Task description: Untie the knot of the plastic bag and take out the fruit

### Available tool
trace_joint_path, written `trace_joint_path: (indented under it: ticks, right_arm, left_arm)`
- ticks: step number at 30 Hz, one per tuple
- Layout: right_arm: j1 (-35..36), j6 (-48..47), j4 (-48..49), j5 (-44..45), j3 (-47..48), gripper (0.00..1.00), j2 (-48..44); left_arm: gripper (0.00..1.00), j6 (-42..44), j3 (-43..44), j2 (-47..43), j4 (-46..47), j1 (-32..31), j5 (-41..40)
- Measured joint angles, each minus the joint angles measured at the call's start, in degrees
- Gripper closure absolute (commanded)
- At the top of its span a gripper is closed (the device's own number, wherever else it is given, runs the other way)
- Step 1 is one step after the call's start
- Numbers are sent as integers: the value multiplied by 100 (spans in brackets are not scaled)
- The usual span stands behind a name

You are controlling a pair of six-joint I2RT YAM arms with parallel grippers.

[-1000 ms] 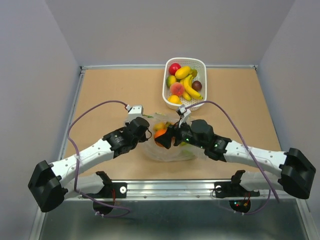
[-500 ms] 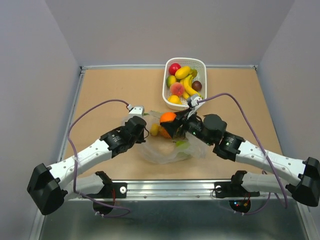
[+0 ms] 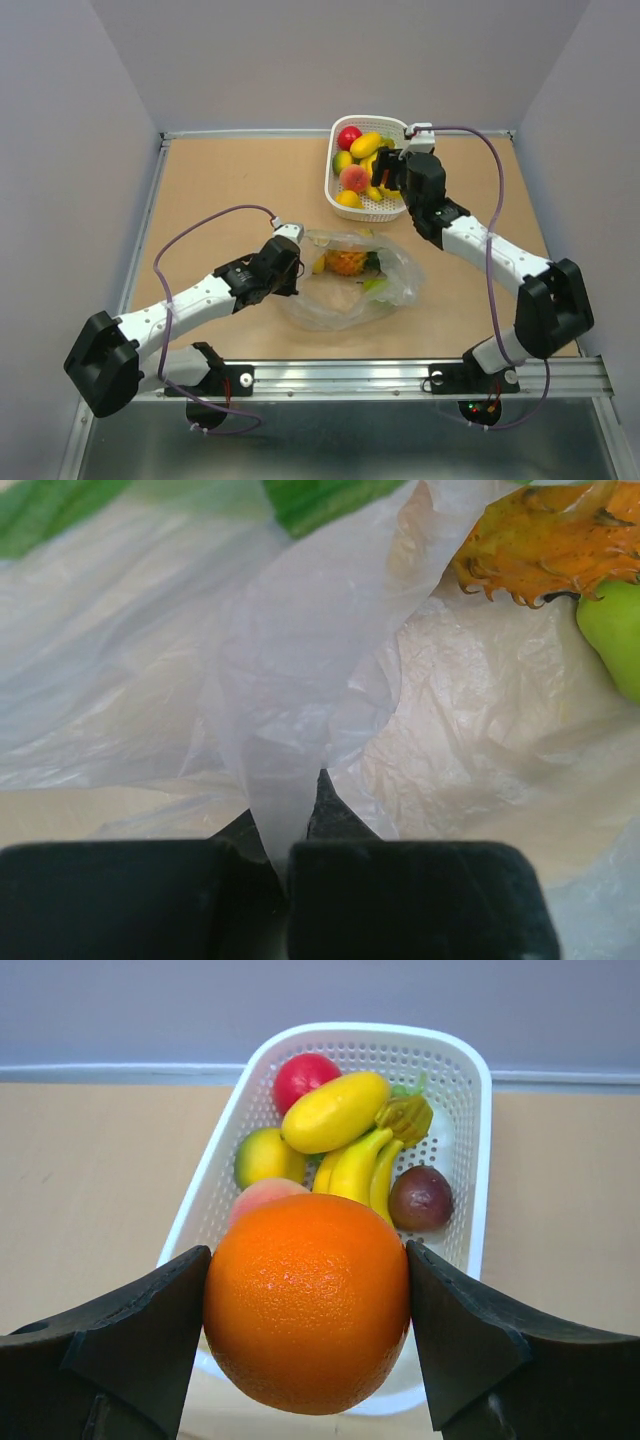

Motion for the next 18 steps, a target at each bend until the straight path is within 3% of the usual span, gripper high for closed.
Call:
trace_joint_path:
  ticks: [7,10,11,13,14,16,18]
  right_arm:
    - [-669,149,280,-299,826,79,1495]
    - [-848,184,424,-361,1394,66,2238]
    - [-883,190,468,-367,1567,50,2468]
    - [-942,199,549,-363,1832,31,2874]
    - [-960,208,555,-348,1910,15,3016]
    - [-977,205,544,-315,2000,2,3244]
    - [-977,262,496,-247,2000,0,3298]
  left_arm:
    - [100,46,0,0,83,0,61]
    - [100,61,0,0,90,2,61]
    - [100,63,0,0,92,2,63]
    - [100,72,0,0,94,2,63]
    - [100,76,0,-2,96,2,63]
    - [100,83,0,-2,98,2,63]
    - [100,83,0,-9,98,4,59]
